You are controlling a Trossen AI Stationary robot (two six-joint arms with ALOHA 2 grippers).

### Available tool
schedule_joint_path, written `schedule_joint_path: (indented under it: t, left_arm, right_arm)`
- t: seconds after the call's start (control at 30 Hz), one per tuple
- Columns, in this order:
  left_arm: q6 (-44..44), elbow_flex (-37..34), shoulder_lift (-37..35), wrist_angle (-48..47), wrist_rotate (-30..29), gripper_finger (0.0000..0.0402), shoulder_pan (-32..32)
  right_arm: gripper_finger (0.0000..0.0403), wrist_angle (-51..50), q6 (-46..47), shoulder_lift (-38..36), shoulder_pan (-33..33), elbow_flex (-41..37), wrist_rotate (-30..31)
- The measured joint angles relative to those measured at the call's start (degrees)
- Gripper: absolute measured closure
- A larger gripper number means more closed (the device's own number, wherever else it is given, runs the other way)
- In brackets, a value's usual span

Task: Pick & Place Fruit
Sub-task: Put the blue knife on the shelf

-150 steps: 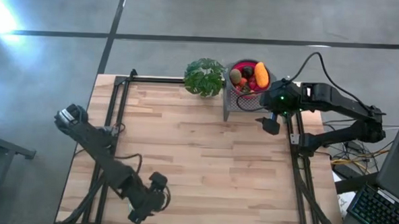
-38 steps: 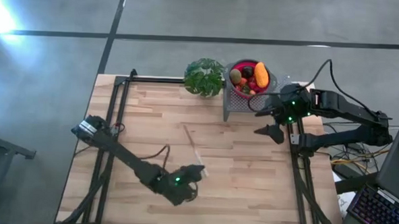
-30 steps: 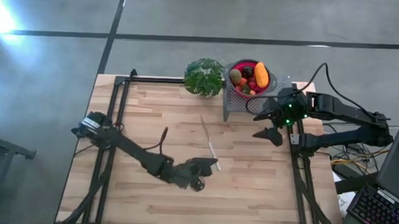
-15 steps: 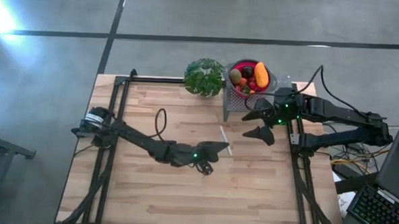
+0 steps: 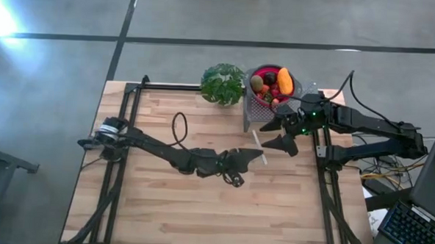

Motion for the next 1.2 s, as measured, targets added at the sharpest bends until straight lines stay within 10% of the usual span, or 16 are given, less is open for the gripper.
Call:
schedule_joint_path:
  t: [0.43, 1.2]
  left_arm:
    - [0.18, 10.53, 7.32, -4.09, 0.83, 0.036, 1.36]
    - [2.01, 10.68, 5.33, -6.12, -3.69, 0.036, 2.23]
  right_arm:
    - [0.0044, 1.1, 0.02, -0.17, 0.02, 0.0, -1.27]
    - [0.0301, -0.56, 0.33, -0.61, 0.0, 0.0, -1.49]
